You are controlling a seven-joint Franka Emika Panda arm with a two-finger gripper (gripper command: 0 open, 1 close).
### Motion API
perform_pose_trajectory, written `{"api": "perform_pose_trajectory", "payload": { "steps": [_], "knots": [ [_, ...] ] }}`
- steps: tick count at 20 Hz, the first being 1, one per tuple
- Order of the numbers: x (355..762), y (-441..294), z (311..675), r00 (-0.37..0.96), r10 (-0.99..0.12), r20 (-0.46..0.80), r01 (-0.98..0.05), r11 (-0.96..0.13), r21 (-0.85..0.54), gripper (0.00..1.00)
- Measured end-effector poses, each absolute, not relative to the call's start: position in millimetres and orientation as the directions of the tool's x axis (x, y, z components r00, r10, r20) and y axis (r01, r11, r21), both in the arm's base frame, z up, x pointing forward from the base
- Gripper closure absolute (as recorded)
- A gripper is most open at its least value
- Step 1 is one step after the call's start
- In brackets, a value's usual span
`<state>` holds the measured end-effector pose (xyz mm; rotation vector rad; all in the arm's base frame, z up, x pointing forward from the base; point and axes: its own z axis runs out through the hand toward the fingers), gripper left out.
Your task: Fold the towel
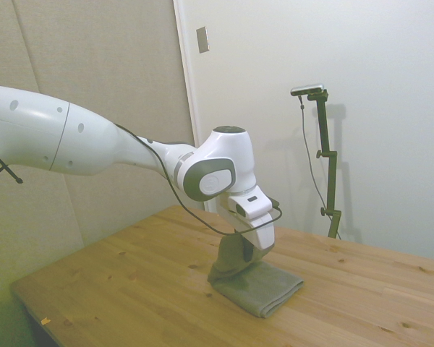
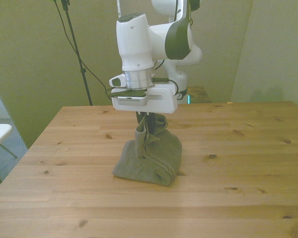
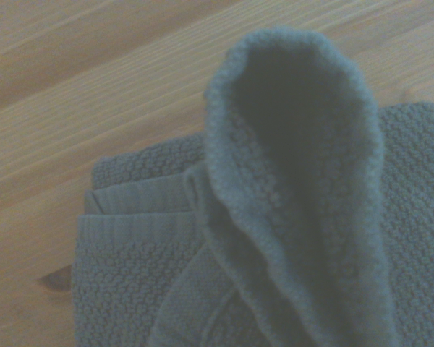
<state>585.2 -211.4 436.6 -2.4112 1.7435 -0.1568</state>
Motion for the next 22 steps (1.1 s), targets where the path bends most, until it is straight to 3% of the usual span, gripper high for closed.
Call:
{"api": "perform_pose_trajectory", "payload": {
  "steps": [14,22],
  "knots": [
    [583,-220,437,0.302,-0.953,-0.023,-0.934,-0.291,-0.207,0.0],
    [579,-211,477,0.322,-0.947,0.001,-0.918,-0.312,-0.245,0.0]
  ]
}}
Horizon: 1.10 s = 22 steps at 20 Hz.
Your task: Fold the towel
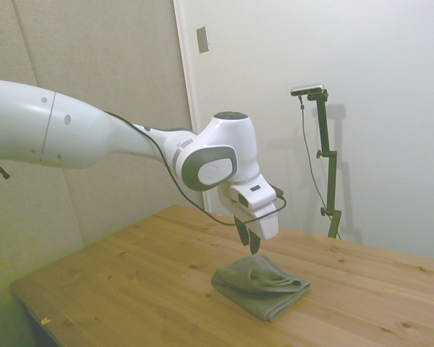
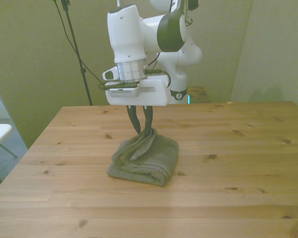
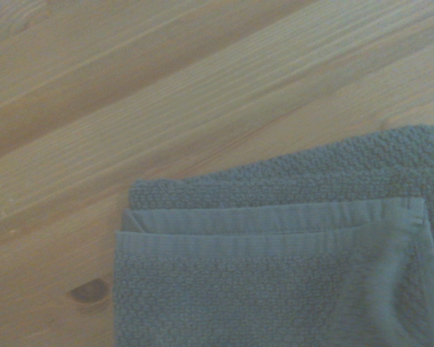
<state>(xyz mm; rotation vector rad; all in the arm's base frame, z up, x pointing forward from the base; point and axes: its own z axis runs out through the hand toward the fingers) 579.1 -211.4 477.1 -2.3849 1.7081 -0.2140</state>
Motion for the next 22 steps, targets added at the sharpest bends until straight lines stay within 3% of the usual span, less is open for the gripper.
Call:
{"api": "perform_pose_trajectory", "payload": {
  "steps": [6,10,15,22],
  "knots": [
    [576,-156,512,0.409,-0.911,0.048,-0.882,-0.408,-0.233,0.0],
    [580,-89,501,0.425,-0.899,0.103,-0.891,-0.436,-0.127,0.0],
    [583,8,489,0.505,-0.856,0.107,-0.853,-0.514,-0.091,0.0],
    [534,93,492,0.626,-0.773,0.099,-0.772,-0.633,-0.056,0.0]
  ]
}}
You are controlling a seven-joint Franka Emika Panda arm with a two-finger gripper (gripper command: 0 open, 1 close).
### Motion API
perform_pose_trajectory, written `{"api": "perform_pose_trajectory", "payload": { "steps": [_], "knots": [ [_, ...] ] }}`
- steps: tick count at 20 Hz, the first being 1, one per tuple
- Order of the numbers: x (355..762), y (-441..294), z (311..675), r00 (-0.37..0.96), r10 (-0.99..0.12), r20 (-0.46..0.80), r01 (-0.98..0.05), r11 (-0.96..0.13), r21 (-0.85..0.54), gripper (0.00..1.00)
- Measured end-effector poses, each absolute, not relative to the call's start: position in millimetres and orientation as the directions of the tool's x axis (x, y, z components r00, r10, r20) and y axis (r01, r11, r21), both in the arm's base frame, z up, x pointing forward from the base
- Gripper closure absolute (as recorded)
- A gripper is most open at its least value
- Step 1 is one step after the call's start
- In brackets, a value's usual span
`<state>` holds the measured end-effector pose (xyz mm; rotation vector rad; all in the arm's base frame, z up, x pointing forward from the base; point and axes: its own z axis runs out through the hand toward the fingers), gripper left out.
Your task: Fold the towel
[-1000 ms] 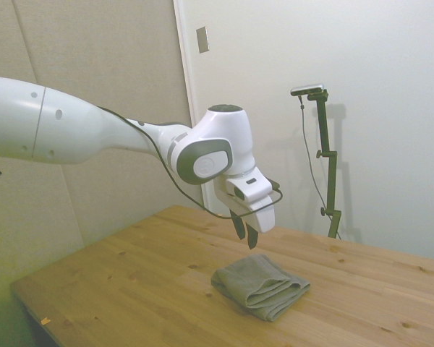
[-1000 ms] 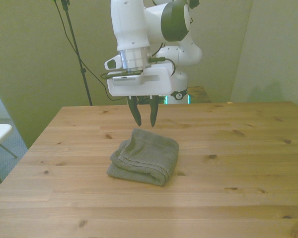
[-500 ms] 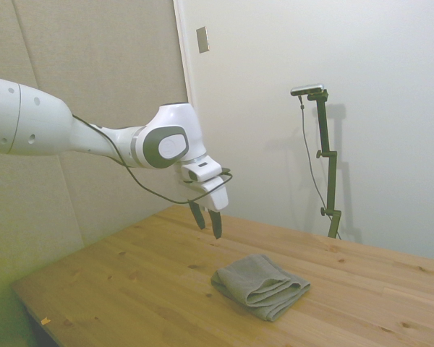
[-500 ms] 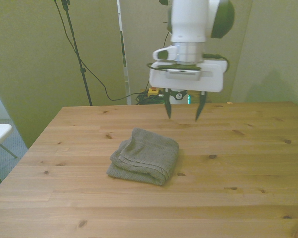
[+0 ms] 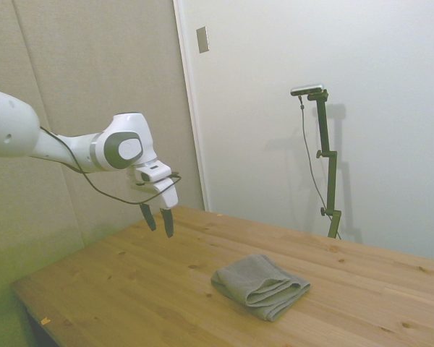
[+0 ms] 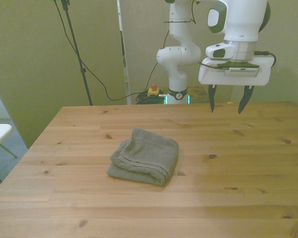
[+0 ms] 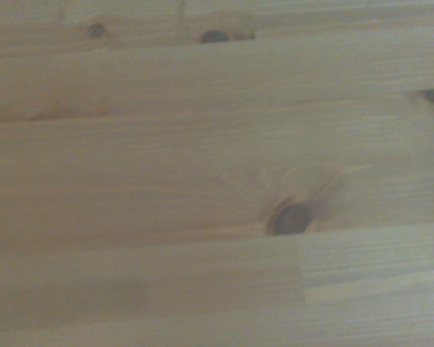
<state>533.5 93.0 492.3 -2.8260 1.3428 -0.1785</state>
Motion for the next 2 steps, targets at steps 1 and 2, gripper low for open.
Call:
{"api": "perform_pose_trajectory", "payload": {
  "steps": [1,2],
  "knots": [
    [522,102,498,0.64,-0.761,0.102,-0.761,-0.647,-0.054,0.0],
    [511,108,505,0.65,-0.753,0.107,-0.752,-0.657,-0.054,0.0]
  ]
}}
